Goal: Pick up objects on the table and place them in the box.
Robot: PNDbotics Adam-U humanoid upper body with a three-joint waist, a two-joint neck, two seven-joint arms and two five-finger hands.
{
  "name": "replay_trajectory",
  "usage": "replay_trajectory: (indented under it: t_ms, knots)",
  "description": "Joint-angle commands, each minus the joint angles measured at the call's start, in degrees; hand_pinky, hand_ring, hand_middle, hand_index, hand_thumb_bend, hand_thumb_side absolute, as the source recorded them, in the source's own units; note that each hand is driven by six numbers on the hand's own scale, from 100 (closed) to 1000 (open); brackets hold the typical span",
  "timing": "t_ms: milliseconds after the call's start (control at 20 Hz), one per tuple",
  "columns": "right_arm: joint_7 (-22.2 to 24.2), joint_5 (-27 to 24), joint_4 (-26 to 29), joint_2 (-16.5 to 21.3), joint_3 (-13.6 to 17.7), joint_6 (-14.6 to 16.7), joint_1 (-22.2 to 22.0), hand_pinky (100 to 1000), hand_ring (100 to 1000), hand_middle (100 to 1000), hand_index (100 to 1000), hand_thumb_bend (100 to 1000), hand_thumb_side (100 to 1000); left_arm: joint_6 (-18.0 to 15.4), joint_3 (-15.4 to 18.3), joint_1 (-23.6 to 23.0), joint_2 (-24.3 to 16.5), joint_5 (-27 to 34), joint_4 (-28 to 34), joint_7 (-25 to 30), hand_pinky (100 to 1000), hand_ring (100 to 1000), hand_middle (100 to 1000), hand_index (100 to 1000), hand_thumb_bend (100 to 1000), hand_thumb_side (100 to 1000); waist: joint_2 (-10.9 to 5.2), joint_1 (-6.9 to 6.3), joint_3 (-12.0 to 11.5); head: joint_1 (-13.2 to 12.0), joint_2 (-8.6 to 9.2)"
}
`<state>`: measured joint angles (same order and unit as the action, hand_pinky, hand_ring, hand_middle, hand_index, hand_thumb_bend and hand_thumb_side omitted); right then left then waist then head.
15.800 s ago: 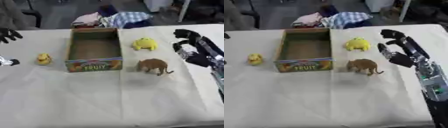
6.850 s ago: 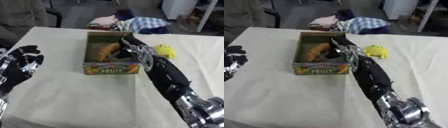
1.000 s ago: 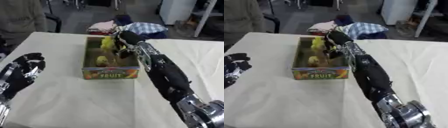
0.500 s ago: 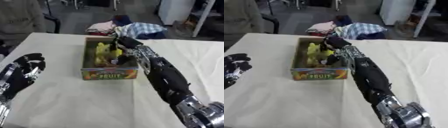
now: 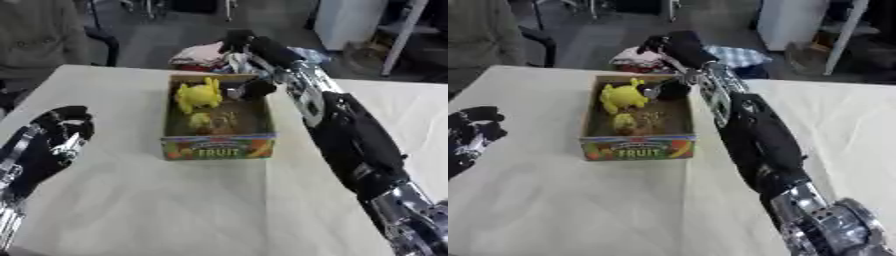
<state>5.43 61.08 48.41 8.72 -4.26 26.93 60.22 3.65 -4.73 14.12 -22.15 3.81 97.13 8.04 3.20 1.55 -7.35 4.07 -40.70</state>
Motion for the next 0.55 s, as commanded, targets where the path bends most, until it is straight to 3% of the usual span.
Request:
replay_trajectory:
  t_ms: [50, 300, 550]
  knots:
    - [-0.04, -3.64, 4.26, 3.40, -0.89, 0.69, 0.49, 759, 809, 804, 860, 337, 373, -0.12, 0.76, 0.30, -1.07, -0.16, 0.94, -0.35, 793, 674, 715, 818, 293, 439, -0.68, -0.24, 0.29, -0.48, 0.60]
    - [-0.87, -11.77, 10.42, 7.78, -1.54, -0.22, -2.65, 740, 792, 778, 854, 259, 371, -0.21, 1.23, 0.00, -1.09, -0.25, 0.89, -0.77, 794, 675, 715, 817, 294, 438, -0.67, -0.14, 0.89, -1.12, 0.64]
    - [-0.98, -23.44, 20.63, 13.02, -0.56, -2.92, -9.56, 730, 783, 751, 845, 203, 359, -0.28, 1.83, -0.65, -1.18, -0.41, 0.81, -1.32, 794, 675, 714, 816, 293, 440, -0.64, -0.10, 1.81, -2.03, 0.55]
